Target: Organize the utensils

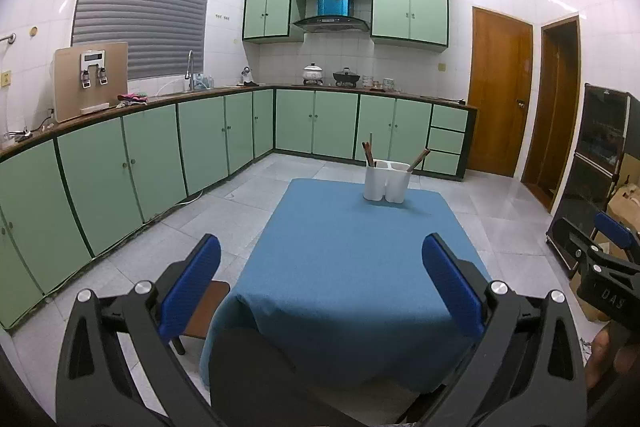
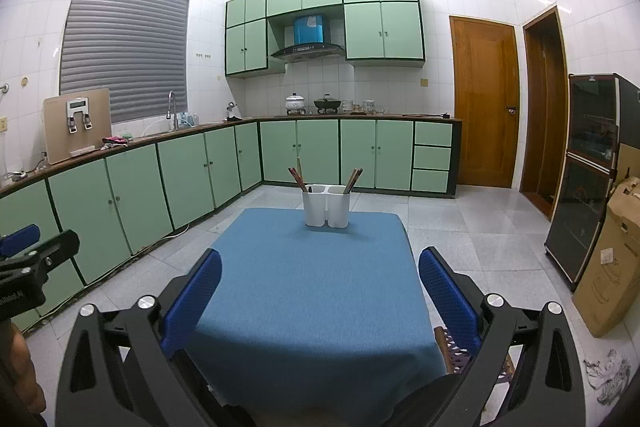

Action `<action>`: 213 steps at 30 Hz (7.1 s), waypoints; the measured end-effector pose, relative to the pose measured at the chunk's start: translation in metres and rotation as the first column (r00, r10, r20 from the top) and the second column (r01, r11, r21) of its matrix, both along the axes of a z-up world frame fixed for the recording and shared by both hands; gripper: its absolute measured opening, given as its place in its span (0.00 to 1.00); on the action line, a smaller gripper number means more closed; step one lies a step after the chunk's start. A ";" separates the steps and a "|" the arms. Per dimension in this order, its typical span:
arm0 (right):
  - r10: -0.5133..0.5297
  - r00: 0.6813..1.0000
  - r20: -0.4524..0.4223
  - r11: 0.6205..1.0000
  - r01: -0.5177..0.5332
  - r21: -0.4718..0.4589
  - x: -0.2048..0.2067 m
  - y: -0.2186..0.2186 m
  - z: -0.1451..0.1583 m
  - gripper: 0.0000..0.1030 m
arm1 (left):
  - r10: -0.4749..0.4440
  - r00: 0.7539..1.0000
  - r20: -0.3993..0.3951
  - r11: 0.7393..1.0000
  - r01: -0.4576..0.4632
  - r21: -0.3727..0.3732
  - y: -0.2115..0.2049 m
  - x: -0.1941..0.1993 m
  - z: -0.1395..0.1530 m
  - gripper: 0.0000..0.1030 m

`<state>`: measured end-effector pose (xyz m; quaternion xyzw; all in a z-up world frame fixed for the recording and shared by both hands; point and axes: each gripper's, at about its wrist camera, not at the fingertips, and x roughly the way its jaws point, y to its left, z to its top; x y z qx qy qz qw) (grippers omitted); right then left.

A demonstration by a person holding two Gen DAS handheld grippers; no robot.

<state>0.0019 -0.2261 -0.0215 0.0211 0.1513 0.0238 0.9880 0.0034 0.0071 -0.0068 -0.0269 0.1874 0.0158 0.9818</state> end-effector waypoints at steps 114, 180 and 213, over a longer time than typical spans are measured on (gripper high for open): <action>-0.015 1.000 -0.003 1.000 0.015 -0.001 -0.001 -0.001 -0.008 0.94 | -0.004 1.000 -0.005 1.000 0.004 -0.017 -0.001 0.001 -0.007 0.95; -0.032 0.999 -0.022 0.999 0.031 -0.004 0.009 -0.001 -0.012 0.94 | 0.013 0.999 -0.029 1.000 -0.013 0.003 -0.012 0.010 -0.012 0.95; -0.034 0.999 -0.024 0.999 0.034 -0.003 0.011 -0.004 -0.012 0.94 | 0.014 1.000 -0.015 1.000 -0.014 0.016 -0.013 0.006 -0.010 0.95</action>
